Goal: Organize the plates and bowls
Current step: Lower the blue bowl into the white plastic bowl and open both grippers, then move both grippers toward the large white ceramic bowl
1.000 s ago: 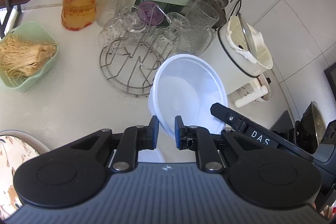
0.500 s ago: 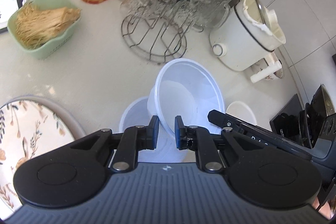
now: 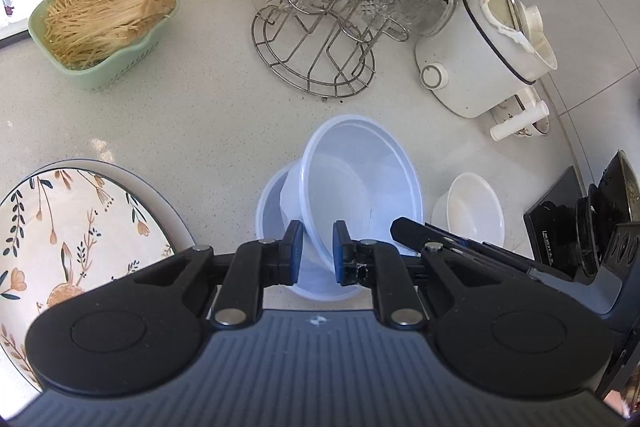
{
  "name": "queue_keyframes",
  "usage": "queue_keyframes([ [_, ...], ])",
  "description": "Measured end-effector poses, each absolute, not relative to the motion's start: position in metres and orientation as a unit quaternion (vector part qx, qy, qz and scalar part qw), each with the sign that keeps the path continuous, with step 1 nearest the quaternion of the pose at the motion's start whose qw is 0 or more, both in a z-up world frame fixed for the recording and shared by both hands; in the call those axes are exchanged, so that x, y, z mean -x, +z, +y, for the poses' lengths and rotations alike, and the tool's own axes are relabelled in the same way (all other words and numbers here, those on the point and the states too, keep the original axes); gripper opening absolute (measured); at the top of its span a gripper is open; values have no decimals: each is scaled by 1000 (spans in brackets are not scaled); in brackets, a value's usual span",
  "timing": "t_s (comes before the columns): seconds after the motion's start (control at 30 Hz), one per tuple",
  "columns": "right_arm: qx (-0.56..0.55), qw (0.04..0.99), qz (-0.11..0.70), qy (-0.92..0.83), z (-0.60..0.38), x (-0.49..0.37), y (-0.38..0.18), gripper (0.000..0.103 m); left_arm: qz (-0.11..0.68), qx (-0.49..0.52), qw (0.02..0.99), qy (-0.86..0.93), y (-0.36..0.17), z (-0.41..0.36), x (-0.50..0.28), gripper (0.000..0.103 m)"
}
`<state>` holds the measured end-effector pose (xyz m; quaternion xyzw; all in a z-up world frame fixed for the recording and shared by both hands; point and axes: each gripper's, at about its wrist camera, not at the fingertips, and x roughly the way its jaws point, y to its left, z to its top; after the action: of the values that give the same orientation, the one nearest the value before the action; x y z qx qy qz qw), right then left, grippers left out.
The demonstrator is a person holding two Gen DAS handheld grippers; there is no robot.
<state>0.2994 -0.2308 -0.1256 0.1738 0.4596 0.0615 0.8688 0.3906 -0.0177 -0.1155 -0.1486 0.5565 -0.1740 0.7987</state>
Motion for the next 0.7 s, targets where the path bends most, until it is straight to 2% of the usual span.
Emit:
queue_keyframes([
  [0.03, -173, 869, 459, 61, -231, -299, -125, 18, 556, 146, 800, -172, -114, -17, -391, 20],
  [0.1, -176, 871, 455, 61, -233, -298, -124, 18, 555, 143, 803, -166, -112, -15, -392, 33],
  [0.13, -176, 872, 453, 62, -233, -297, -123, 18, 553, 144, 805, -162, -111, -13, -392, 44],
  [0.23, -165, 878, 445, 56, -233, -295, -118, 19, 544, 143, 811, -160, -105, -8, -389, 45],
  [0.33, -158, 887, 431, 54, -234, -293, -110, 29, 535, 142, 817, -161, -99, -7, -387, 45],
  [0.47, -147, 901, 404, 56, -234, -287, -97, 67, 518, 139, 828, -163, -86, -8, -383, 45],
  [0.5, -141, 905, 398, 52, -235, -285, -94, 70, 514, 134, 832, -161, -83, -9, -382, 45],
  [0.7, -112, 924, 364, 34, -240, -272, -73, 69, 483, 98, 854, -167, -62, -21, -376, 58],
])
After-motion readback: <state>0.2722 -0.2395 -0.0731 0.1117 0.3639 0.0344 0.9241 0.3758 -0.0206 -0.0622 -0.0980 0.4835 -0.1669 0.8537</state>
